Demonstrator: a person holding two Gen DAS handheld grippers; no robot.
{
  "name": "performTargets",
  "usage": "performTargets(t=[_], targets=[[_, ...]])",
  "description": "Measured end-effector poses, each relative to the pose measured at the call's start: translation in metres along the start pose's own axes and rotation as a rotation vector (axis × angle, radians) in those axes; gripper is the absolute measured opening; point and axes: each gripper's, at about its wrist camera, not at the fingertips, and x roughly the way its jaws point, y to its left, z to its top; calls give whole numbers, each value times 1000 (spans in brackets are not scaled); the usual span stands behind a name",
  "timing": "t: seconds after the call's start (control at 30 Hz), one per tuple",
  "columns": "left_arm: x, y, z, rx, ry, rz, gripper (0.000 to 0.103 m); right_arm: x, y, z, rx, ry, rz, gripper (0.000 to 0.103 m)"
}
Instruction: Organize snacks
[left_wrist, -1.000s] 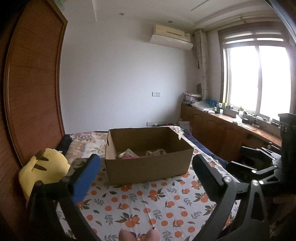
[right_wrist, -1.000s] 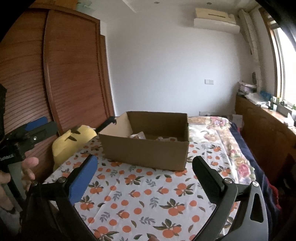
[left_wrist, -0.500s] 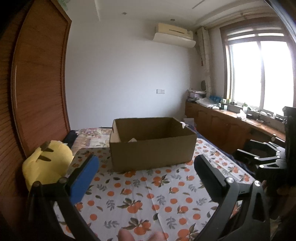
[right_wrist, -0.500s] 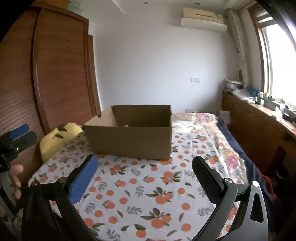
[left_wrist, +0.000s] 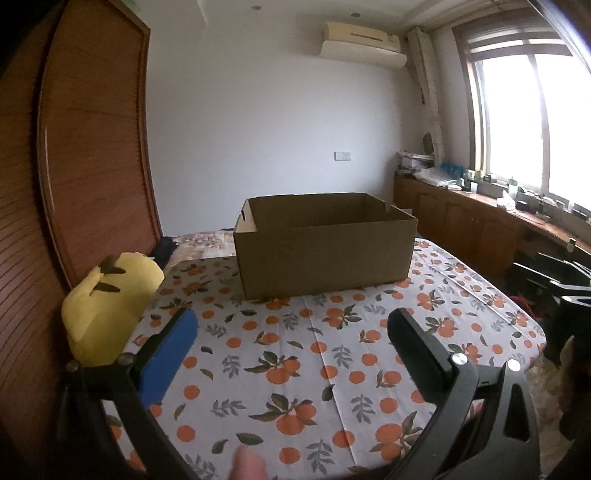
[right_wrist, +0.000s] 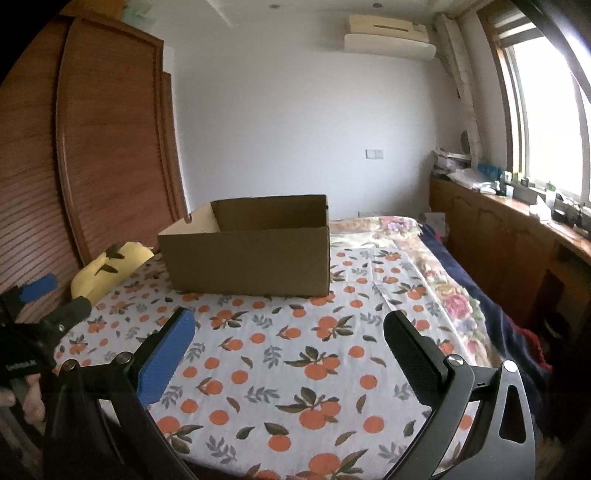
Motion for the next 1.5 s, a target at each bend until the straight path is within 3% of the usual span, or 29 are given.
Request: performTargets(t=[0.4, 1.5], targets=[[6, -4, -14, -3, 4, 42, 103, 6, -5, -18, 19, 22, -23, 103], [1, 2, -10, -8, -20, 60, 103, 4, -11, -19, 11, 7, -59, 103]])
